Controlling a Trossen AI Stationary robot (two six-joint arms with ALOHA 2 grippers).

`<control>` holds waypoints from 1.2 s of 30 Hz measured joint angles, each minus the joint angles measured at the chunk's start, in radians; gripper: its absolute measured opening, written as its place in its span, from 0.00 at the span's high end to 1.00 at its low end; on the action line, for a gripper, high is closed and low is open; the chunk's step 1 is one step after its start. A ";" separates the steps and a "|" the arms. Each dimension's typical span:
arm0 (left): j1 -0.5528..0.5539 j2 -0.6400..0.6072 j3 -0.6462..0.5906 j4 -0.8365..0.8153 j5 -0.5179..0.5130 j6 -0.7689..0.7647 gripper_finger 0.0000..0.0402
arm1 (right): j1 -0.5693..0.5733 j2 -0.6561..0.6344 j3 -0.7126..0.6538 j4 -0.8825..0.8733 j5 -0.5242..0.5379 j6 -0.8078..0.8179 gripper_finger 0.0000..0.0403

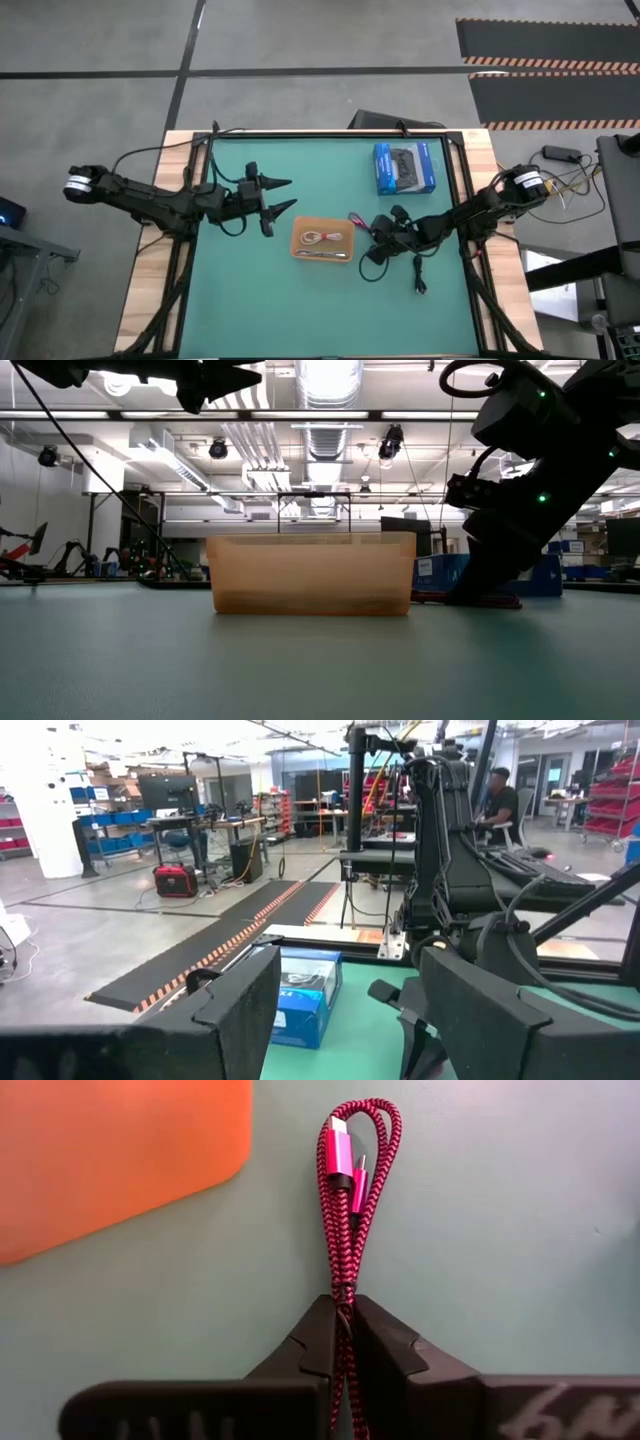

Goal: Pick and place USB-C Cables
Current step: Put the black red charger cable into the orange bin

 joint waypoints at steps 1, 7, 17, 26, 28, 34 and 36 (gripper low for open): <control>0.000 0.000 0.000 0.001 0.000 0.000 0.44 | 0.000 -0.005 0.000 -0.003 -0.001 0.000 0.96; 0.000 0.006 0.000 0.003 0.000 -0.016 0.44 | -0.001 -0.081 -0.005 -0.027 0.009 -0.022 0.96; -0.002 0.061 0.000 0.066 0.006 -0.029 0.44 | -0.001 -0.296 -0.005 -0.070 0.143 -0.097 0.97; -0.003 0.156 0.000 0.232 0.087 -0.029 0.44 | 0.000 -0.443 -0.030 0.114 0.161 -0.262 0.97; -0.003 0.185 0.000 0.273 0.093 -0.028 0.44 | 0.000 -0.456 -0.048 0.217 0.139 -0.312 0.97; -0.003 0.276 0.000 0.406 0.110 -0.037 0.44 | 0.000 -0.455 -0.112 0.559 0.023 -0.426 0.97; -0.003 0.310 0.004 0.449 0.115 -0.052 0.44 | 0.000 -0.444 -0.133 0.678 -0.010 -0.455 0.97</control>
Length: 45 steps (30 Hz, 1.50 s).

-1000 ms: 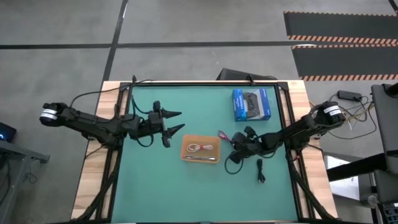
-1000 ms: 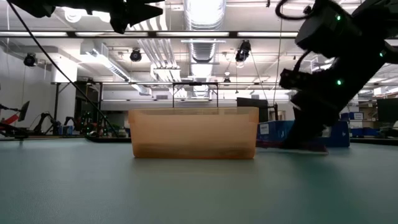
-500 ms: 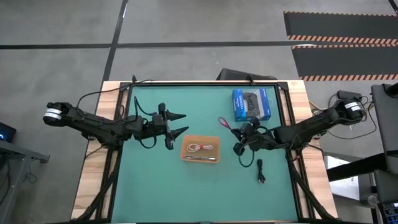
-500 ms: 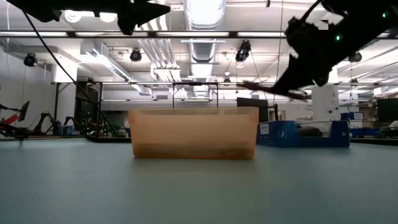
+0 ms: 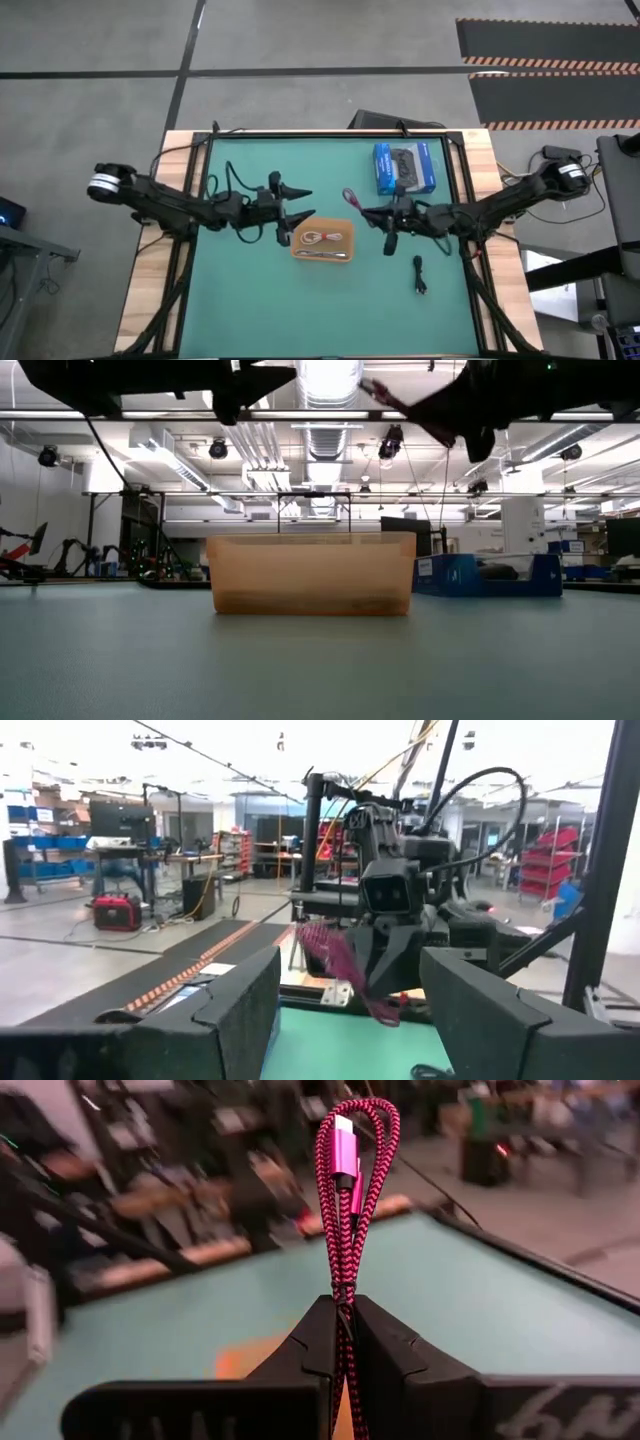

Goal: Pick and place USB-C Cables
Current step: Put the black red charger cable into the orange bin

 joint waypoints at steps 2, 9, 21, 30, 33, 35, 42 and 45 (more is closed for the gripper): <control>0.000 0.034 0.008 0.040 0.010 -0.007 0.44 | 0.000 0.016 -0.018 0.105 -0.035 -0.027 0.97; -0.001 0.143 0.064 0.108 0.034 -0.044 0.44 | 0.000 0.093 -0.041 0.394 -0.133 -0.091 0.97; -0.005 0.310 0.246 0.128 0.123 -0.055 0.44 | 0.000 0.193 0.022 0.492 -0.192 -0.160 0.97; -0.007 0.354 0.315 0.123 0.152 -0.056 0.44 | 0.000 0.203 0.051 0.491 -0.221 -0.196 0.97; -0.007 0.354 0.322 0.128 0.152 -0.075 0.44 | 0.000 0.202 0.051 0.494 -0.221 -0.204 0.97; -0.007 0.354 0.329 0.126 0.152 -0.077 0.44 | 0.000 0.203 0.051 0.494 -0.221 -0.210 0.97; -0.006 0.377 0.352 0.123 0.152 -0.084 0.44 | 0.000 0.203 0.065 0.492 -0.220 -0.241 0.97; -0.007 0.393 0.364 0.126 0.152 -0.104 0.44 | 0.000 0.203 0.065 0.491 -0.220 -0.253 0.97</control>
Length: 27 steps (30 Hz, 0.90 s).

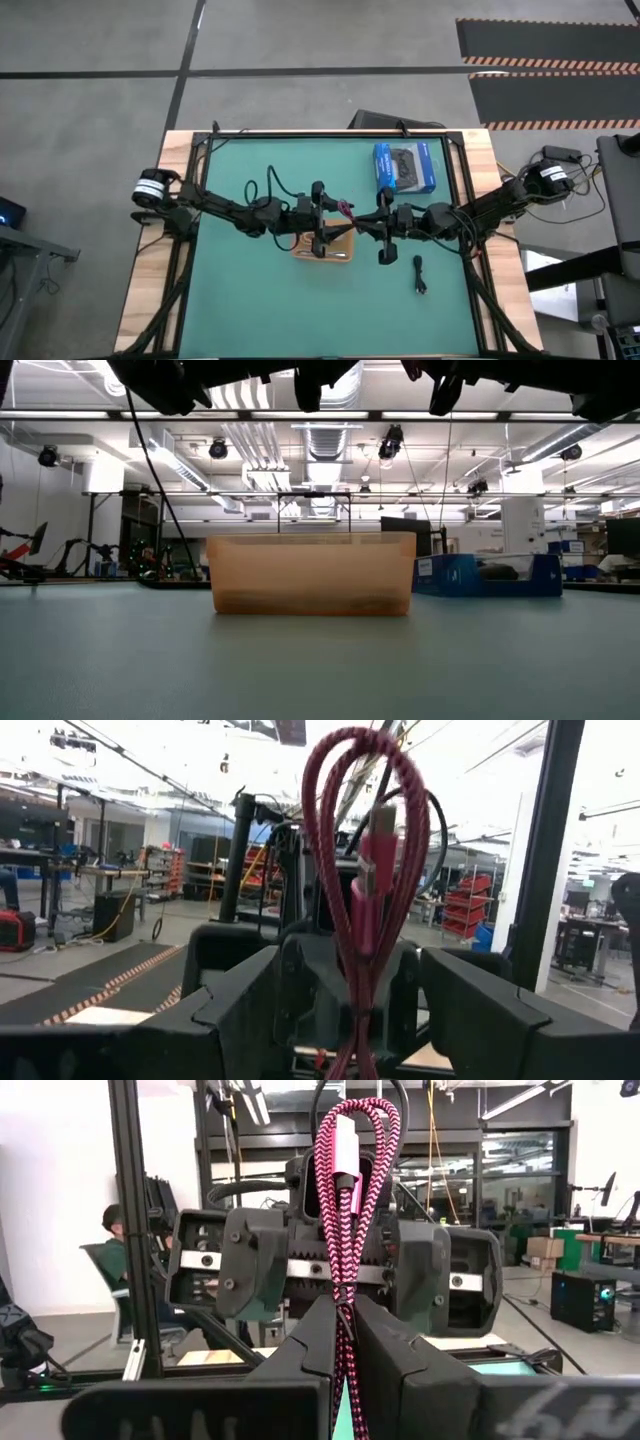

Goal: Pick and place USB-C Cables
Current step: Put the black red charger cable into the orange bin

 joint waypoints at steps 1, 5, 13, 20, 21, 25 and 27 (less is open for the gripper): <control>0.000 0.009 0.007 0.001 0.000 0.000 0.44 | 0.000 0.000 0.000 0.000 0.000 0.000 0.97; 0.000 0.029 0.031 0.000 0.000 0.000 0.45 | 0.000 0.000 0.000 -0.004 0.000 0.000 0.97; 0.000 0.037 0.035 -0.002 0.000 0.000 0.62 | 0.000 0.000 0.000 -0.008 0.001 -0.005 0.97; 0.000 0.034 0.035 -0.004 0.000 -0.001 0.80 | 0.000 0.000 0.000 -0.008 0.003 -0.023 0.97; 0.000 0.034 0.035 -0.005 0.000 -0.001 0.83 | 0.000 0.000 0.000 -0.008 0.003 -0.024 0.97; 0.000 0.034 0.035 -0.005 -0.001 -0.002 0.95 | 0.000 0.000 0.000 -0.008 0.003 -0.020 0.97; -0.001 0.034 0.035 -0.005 0.000 -0.004 0.97 | 0.000 0.000 0.000 -0.008 0.002 -0.003 0.96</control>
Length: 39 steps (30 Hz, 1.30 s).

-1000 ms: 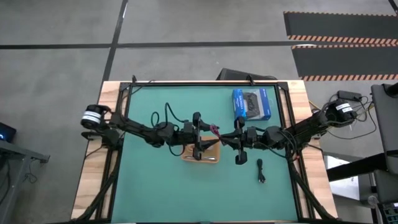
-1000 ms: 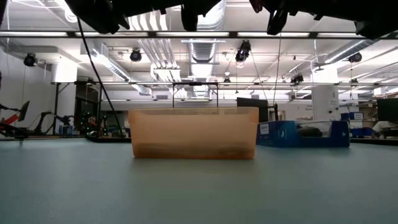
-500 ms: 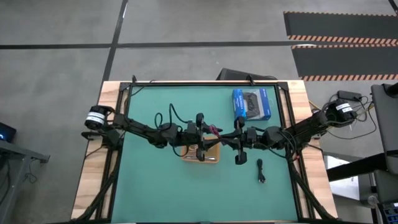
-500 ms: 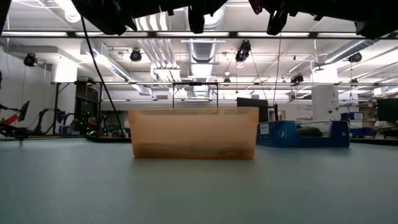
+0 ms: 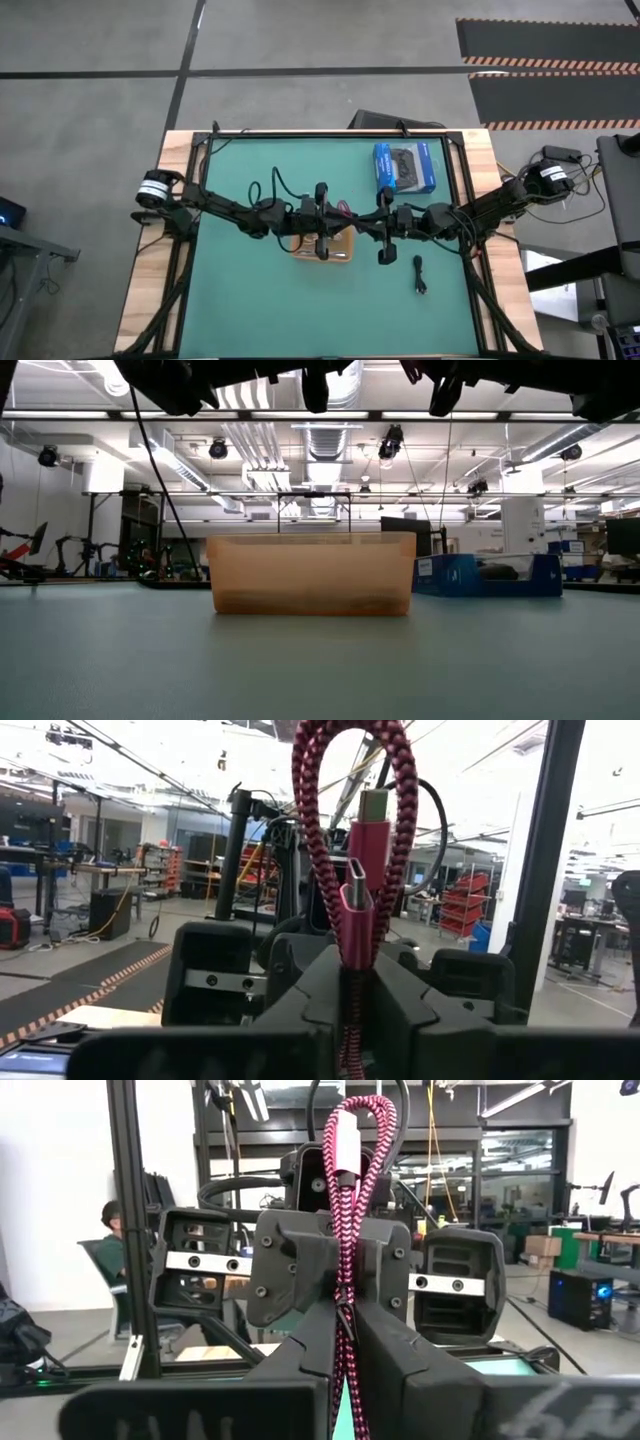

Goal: Pick and place USB-C Cables
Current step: Put the black red charger cable into the orange bin

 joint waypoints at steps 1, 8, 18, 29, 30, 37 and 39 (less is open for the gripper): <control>0.000 0.000 0.000 0.000 0.000 0.000 0.97 | 0.000 0.000 0.000 0.000 0.000 0.004 0.94; -0.002 0.000 -0.001 -0.002 -0.006 0.000 0.97 | 0.000 0.000 0.000 -0.001 0.003 0.009 0.75; -0.004 -0.020 -0.002 -0.075 -0.003 0.000 0.97 | 0.000 -0.007 0.000 -0.012 0.009 0.045 0.58; -0.005 -0.116 -0.002 -0.298 -0.007 -0.021 0.97 | 0.000 -0.147 -0.001 -0.198 -0.002 0.033 0.56; -0.005 -0.132 -0.003 -0.326 -0.007 -0.021 0.97 | 0.000 -0.163 -0.002 -0.221 -0.003 0.031 0.56; -0.005 -0.233 -0.003 -0.519 -0.014 -0.020 0.97 | 0.000 -0.270 -0.007 -0.336 -0.003 0.006 0.56; -0.005 -0.253 0.000 -0.588 -0.015 -0.022 0.97 | 0.000 -0.297 -0.009 -0.371 -0.003 0.005 0.56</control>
